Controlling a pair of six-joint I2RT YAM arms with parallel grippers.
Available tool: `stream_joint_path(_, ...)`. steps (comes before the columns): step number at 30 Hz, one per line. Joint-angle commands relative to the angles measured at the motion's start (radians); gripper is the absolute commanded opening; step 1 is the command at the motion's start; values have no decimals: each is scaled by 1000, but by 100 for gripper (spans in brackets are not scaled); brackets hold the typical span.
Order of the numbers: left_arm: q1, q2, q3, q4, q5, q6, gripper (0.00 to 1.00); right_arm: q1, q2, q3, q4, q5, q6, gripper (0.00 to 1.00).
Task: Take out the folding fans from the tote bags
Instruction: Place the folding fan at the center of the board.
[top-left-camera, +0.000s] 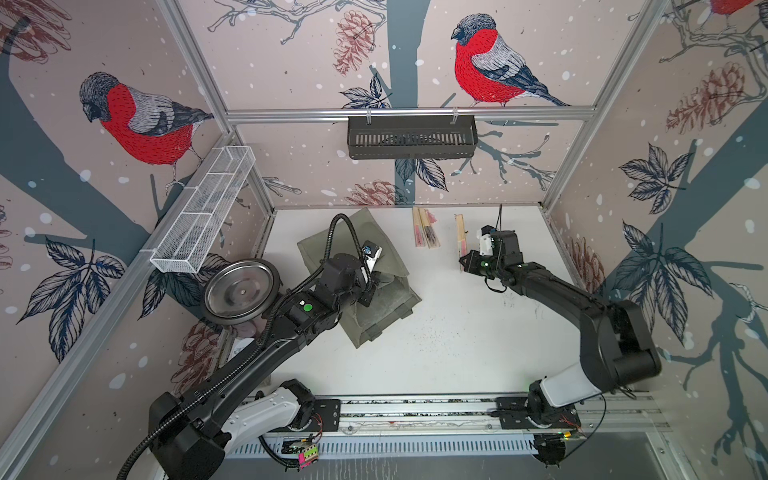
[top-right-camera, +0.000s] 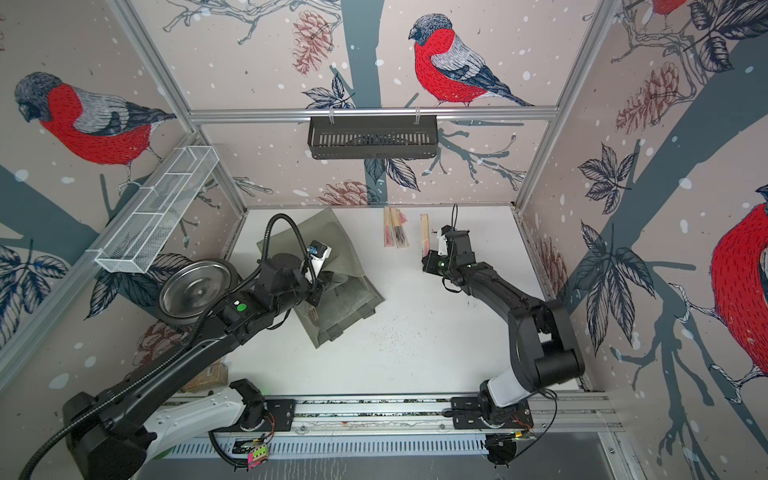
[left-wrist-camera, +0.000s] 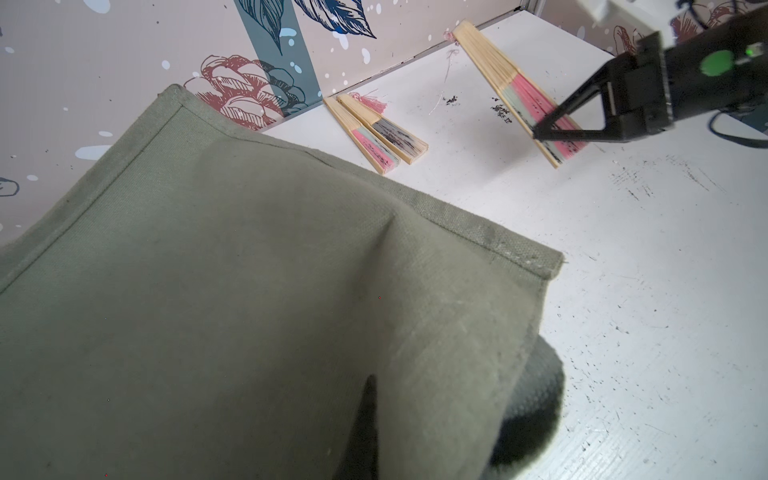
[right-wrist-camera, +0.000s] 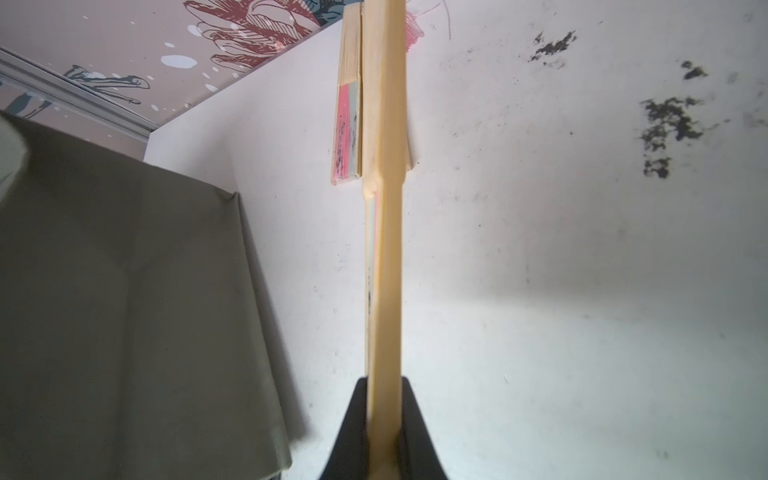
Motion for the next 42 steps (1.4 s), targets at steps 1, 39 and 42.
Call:
stream_joint_path(1,0,-5,6,39,8,11,0,-6,129,122,-9,-38,-57,7)
stream_joint_path(39,-4,8,1,40,-3,12,0,-84,845,882,-292,-306,-100,30)
stream_joint_path(42,-8,6,0,40,-6,13,0,-84,821,868,-292,-290,-96,33)
